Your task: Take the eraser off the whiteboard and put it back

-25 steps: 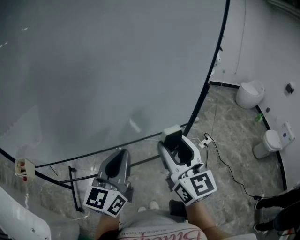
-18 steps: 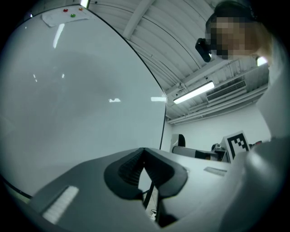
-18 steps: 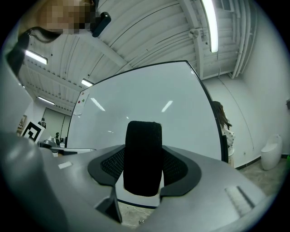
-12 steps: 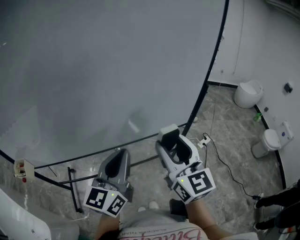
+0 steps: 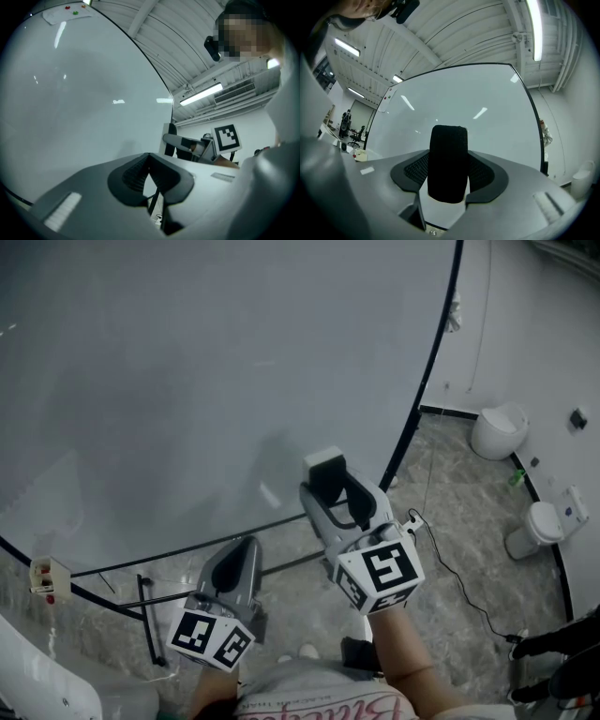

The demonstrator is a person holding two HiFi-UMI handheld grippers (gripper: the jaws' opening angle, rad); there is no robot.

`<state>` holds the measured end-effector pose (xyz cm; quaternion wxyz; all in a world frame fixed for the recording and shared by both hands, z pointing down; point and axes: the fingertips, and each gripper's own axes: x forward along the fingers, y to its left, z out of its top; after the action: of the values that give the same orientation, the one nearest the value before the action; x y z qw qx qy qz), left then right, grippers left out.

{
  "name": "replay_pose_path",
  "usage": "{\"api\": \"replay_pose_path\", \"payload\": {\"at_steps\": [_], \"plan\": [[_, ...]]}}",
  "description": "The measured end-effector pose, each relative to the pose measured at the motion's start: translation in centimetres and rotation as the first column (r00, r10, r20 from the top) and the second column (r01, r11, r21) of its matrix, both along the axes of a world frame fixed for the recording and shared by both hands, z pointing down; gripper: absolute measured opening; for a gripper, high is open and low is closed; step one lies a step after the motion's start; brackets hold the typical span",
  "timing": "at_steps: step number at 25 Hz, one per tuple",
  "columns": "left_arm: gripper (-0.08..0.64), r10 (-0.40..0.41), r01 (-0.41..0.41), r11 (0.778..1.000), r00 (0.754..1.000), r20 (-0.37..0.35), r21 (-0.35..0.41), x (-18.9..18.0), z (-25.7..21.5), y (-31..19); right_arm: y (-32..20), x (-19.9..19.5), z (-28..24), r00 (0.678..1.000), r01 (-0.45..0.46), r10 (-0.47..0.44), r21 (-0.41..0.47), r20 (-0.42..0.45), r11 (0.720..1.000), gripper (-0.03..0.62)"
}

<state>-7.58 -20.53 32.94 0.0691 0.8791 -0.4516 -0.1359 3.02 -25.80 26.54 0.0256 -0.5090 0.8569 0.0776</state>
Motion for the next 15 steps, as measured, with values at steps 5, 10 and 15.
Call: {"api": "replay_pose_path", "payload": {"at_steps": [5,10,15], "plan": [[-0.002,0.010,-0.010,1.000,1.000,-0.002,0.002,-0.2,0.0,-0.3,-2.3,-1.0,-2.2,0.999,-0.034,0.035,0.030,-0.041,0.999,0.236],[-0.002,0.004,-0.004,1.000,1.000,0.004,0.001,-0.4,0.1,-0.7,-4.9,-2.3,-3.9,0.995,-0.059,0.062,0.036,-0.073,0.998,0.236],[-0.002,-0.005,0.005,1.000,1.000,0.005,-0.005,-0.8,0.2,-1.2,-7.5,-3.7,-4.7,0.987,-0.089,0.092,0.034,-0.130,0.995,0.236]]}}
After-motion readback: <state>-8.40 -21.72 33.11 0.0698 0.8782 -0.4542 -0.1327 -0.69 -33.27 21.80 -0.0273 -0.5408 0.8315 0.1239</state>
